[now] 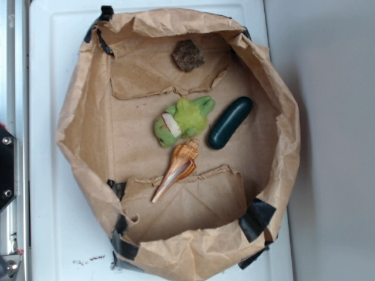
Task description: Grab the rock.
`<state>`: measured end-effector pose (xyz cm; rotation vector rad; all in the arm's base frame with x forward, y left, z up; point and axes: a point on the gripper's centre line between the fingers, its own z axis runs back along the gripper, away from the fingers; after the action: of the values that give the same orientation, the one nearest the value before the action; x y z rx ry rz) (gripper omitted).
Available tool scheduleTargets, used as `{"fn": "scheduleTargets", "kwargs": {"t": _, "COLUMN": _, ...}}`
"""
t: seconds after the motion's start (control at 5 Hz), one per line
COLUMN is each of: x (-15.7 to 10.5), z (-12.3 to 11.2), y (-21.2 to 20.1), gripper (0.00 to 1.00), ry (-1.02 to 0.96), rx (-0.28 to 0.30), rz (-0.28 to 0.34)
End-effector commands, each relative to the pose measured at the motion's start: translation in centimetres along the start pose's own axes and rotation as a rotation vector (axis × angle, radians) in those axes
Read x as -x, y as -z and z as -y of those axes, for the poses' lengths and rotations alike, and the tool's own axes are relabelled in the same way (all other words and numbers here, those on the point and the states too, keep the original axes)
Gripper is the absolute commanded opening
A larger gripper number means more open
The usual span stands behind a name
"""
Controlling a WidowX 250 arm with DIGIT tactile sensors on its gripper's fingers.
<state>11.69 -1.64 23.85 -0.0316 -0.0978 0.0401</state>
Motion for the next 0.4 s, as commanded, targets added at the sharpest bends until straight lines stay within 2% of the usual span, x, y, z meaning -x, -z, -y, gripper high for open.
{"fn": "scheduleTargets", "kwargs": {"t": 0.0, "x": 0.0, "z": 0.0, "y": 0.0, "gripper": 1.00, "ry": 0.000, "rx": 0.000, "rz": 0.000}}
{"fn": "scheduleTargets", "kwargs": {"t": 0.2, "x": -2.7, "z": 0.6, "y": 1.0, "gripper": 1.00, "ry": -0.033, "rx": -0.012, "rz": 0.004}}
